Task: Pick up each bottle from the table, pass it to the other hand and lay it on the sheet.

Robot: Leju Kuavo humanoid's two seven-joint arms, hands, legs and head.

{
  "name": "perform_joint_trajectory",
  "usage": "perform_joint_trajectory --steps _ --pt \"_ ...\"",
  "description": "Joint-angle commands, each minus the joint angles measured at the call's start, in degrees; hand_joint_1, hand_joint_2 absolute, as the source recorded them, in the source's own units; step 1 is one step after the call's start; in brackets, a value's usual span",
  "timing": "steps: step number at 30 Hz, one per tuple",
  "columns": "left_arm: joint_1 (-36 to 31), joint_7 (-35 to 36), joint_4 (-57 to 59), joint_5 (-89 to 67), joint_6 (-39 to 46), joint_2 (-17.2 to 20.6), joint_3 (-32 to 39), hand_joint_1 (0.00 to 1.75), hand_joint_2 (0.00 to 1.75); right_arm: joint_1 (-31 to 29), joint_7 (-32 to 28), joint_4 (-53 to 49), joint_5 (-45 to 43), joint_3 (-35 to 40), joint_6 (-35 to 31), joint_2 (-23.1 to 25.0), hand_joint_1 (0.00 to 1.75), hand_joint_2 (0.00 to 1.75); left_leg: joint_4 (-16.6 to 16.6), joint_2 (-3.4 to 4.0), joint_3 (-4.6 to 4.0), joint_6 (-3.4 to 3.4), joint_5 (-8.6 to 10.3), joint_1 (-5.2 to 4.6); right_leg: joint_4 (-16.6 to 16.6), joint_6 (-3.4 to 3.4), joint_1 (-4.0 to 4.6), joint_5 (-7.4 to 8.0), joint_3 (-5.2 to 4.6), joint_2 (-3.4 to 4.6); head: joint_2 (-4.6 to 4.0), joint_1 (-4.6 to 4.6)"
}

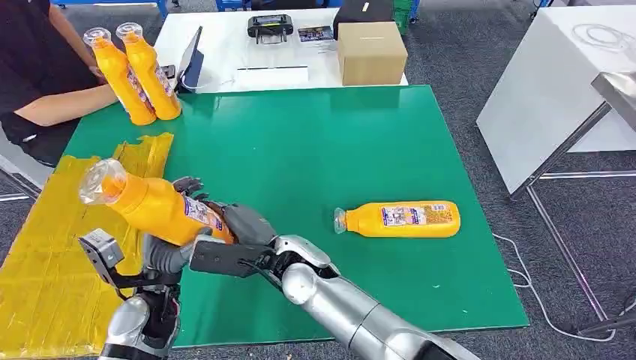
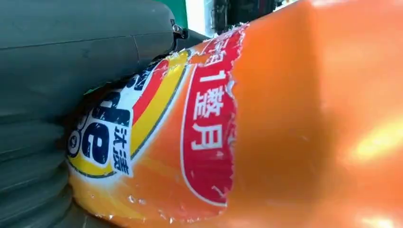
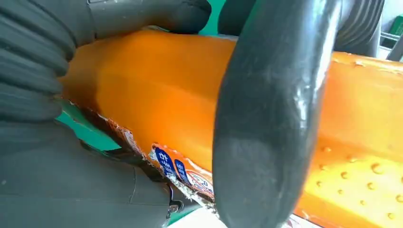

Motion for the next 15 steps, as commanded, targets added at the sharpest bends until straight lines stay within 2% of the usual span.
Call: perform_joint_trajectory --steps 1,15 --pt "-4.8 0.2 1.4 -0.9 -0.3 -1.5 -1.5 1.75 1.75 0.9 -0.6 2.4 0.6 8.2 0.7 -0.1 1.75 1.75 0.0 -0.23 0.31 0.04 -0.16 0.12 -0.1 -0.08 0.15 -0.18 0.47 -0.31 0.0 0.02" --pt "-5.1 -0.4 1.1 -1.3 -0.8 -0.9 -1.3 1.75 1.75 0.1 -0.8 2.9 -0.2 6.3 -0.4 -1.0 1.75 1.75 0.0 -0.18 0.07 0.01 -0.01 0.04 -0.1 -0.04 0.05 -0.05 0.15 -0.21 0.0 0.02"
